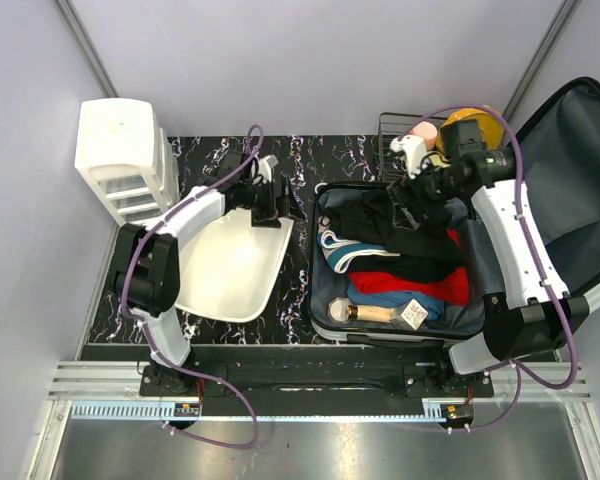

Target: Open, take out, and arrange the luggage

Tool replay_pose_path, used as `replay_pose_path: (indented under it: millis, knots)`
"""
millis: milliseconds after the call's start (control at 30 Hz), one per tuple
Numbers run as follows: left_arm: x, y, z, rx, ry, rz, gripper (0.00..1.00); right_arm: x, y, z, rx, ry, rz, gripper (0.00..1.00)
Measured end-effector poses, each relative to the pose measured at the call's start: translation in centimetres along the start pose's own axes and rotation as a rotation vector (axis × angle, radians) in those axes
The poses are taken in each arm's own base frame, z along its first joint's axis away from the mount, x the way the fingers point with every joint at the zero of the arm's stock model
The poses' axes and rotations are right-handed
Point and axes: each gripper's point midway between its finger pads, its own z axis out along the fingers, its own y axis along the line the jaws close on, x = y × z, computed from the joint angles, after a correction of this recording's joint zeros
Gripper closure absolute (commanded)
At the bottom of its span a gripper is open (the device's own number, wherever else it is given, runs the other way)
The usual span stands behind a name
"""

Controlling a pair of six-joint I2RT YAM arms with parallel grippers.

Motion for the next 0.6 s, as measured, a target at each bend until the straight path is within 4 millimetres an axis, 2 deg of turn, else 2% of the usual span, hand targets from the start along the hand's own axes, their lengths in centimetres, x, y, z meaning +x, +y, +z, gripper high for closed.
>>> replay_pose_path:
  millis: [100,200,333,400,467,500,600]
  knots:
    - [-0.9,-1.5,-2.5,0.010,-0.072,0.079,0.01,-1.2,2.5,1.7,-0.049,-0.007,-0.050,0.10]
    - [-1.6,-3.0,-5.3,0.028,-0.151,0.144,0.01,-1.6,4.5,3.7,-0.086,0.016,-0.071,0.09]
    - [-2.9,-4.8,-7.6,0.056,-0.237,0.218,0.01,-2.0,5.9,6.7,-0.080,0.048,-0.094,0.10]
    - [-3.1,-5.1,-7.6,0.073,-0.246,0.230,0.01,-2.2,6.0,7.9,-0.059,0.066,-0.102,0.10]
    - [-3.0,-5.1,-7.2,0.084,-0.232,0.228,0.05,-2.4,5.8,8.8,-0.034,0.076,-0.107,0.06]
    - [-2.8,-5.2,-6.8,0.094,-0.218,0.224,0.10,-2.4,5.5,9.1,-0.017,0.081,-0.107,0.05]
    - [-2.6,-6.2,-5.0,0.146,-0.166,0.195,0.16,-2.4,4.6,9.0,0.030,0.087,-0.096,0.04]
